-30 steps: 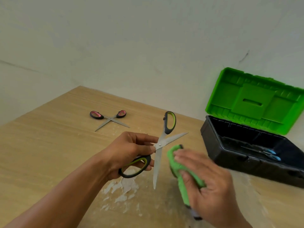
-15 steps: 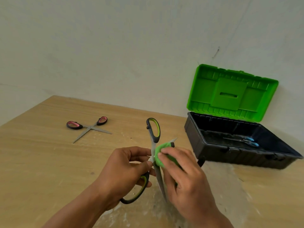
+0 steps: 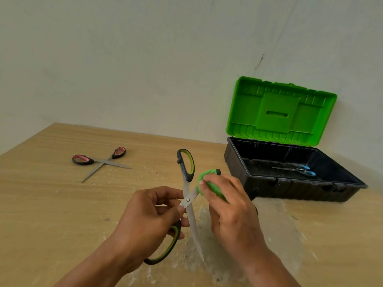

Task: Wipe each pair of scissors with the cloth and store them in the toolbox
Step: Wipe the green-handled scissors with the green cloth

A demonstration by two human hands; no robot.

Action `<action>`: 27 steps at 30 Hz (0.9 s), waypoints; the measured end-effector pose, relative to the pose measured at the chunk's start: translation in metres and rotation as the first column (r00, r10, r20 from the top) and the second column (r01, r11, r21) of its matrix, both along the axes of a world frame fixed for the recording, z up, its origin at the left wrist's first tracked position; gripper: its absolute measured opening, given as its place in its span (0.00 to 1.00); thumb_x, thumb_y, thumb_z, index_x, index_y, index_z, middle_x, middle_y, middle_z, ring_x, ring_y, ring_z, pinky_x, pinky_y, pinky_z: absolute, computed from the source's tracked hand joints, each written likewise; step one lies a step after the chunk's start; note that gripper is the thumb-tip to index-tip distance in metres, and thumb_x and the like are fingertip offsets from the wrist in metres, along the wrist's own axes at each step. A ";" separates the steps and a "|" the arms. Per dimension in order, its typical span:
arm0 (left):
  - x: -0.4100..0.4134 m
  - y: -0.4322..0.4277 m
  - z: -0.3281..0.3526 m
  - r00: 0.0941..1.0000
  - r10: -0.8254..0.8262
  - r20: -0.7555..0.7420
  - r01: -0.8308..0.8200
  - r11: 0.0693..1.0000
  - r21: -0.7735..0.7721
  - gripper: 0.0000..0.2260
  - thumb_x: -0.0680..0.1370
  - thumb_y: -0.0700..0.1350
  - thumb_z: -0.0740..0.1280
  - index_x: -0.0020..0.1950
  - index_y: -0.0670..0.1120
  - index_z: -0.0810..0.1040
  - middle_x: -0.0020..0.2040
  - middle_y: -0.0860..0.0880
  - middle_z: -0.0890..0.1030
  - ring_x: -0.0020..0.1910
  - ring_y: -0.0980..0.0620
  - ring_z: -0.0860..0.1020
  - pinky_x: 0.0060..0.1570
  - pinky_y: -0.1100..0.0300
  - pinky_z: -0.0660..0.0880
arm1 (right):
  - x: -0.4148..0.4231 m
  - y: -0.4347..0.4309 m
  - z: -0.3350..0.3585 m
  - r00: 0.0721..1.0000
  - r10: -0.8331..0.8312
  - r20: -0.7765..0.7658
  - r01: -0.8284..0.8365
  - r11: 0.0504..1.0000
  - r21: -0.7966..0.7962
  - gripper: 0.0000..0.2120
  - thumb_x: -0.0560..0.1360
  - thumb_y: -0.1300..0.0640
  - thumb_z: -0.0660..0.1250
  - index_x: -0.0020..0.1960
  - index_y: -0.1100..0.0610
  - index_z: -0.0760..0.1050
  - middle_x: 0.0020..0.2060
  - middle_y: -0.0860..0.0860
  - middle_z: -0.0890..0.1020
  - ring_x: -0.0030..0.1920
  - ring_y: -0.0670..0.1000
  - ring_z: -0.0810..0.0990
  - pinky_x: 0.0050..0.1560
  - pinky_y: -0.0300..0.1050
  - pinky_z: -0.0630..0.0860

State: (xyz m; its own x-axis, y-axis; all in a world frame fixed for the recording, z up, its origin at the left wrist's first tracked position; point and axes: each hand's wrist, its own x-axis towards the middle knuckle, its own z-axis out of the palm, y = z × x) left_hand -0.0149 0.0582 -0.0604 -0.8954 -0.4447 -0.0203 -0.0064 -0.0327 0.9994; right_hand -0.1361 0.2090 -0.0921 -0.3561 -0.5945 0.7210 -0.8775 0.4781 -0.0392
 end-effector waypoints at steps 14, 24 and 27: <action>-0.003 -0.001 0.000 0.996 0.034 0.078 -0.038 0.998 0.045 0.07 0.77 0.32 0.69 0.49 0.41 0.84 0.43 0.38 0.84 0.38 0.41 0.86 0.33 0.51 0.81 | -0.028 0.016 0.000 0.962 -0.146 0.229 0.185 0.970 -0.158 0.18 0.76 0.65 0.72 0.65 0.60 0.80 0.63 0.55 0.78 0.63 0.55 0.78 0.60 0.45 0.79; -0.005 0.003 0.000 0.995 0.088 0.038 -0.092 0.990 0.104 0.06 0.77 0.34 0.69 0.50 0.42 0.83 0.40 0.40 0.85 0.37 0.43 0.86 0.30 0.56 0.80 | 0.010 -0.003 0.001 0.965 0.138 0.222 -0.108 0.984 -0.141 0.12 0.80 0.56 0.68 0.61 0.58 0.82 0.49 0.49 0.81 0.48 0.44 0.80 0.46 0.34 0.78; -0.003 0.005 -0.001 0.999 0.051 0.020 -0.053 0.993 0.103 0.07 0.76 0.33 0.69 0.50 0.42 0.84 0.39 0.40 0.84 0.37 0.42 0.86 0.31 0.55 0.80 | 0.001 -0.004 0.000 0.976 0.113 0.187 -0.074 0.976 -0.207 0.13 0.81 0.55 0.66 0.60 0.60 0.83 0.48 0.51 0.79 0.46 0.48 0.79 0.43 0.40 0.79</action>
State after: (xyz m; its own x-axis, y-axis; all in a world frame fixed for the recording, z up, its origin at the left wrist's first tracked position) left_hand -0.0184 0.0635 -0.0616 -0.8704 -0.4851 -0.0838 -0.0189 -0.1370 0.9904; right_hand -0.1352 0.2053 -0.0921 -0.4521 -0.4846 0.7489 -0.8833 0.3597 -0.3005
